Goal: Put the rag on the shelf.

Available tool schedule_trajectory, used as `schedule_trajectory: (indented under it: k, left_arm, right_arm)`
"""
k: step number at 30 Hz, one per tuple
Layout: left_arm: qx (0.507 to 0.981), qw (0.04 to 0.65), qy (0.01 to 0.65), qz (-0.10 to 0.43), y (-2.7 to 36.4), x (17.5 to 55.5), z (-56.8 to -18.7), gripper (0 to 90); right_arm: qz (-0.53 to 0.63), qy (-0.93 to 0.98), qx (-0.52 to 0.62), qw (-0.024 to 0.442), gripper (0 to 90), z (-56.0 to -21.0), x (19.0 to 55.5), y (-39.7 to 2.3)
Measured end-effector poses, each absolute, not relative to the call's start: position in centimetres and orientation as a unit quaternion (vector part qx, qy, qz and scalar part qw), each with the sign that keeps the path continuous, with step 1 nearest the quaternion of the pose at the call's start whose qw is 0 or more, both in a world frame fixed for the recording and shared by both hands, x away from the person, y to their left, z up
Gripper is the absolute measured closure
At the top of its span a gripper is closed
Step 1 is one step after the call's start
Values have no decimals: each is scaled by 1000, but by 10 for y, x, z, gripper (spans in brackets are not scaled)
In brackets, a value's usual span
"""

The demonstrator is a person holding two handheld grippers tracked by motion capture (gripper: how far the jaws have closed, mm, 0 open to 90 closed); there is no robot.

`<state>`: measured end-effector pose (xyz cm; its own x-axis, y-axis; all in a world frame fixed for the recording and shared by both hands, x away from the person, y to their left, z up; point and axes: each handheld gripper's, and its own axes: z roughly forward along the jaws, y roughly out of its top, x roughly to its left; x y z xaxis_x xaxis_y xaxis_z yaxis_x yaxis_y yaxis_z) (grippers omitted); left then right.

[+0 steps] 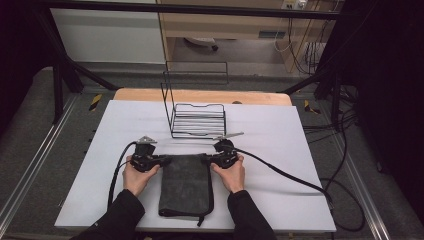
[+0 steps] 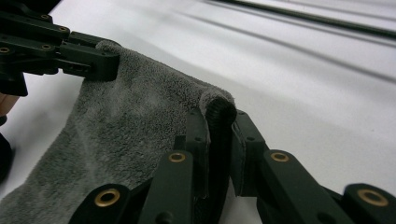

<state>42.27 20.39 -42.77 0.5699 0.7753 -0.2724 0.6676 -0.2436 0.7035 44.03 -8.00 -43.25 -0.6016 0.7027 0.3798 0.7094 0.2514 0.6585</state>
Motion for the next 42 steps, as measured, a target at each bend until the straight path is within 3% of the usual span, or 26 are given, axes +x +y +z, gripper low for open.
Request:
schedule_trajectory:
  k: [37,42]
  left_arm:
    - [742,518,406,130,209,388,-362,791]
    - [734,529,401,145,209,383,-355,791]
  right_arm:
    - [-548,-732,-401,-59,808,-375,401,-100]
    - [-555,-732,-386,-84,809,-365,396,-99]
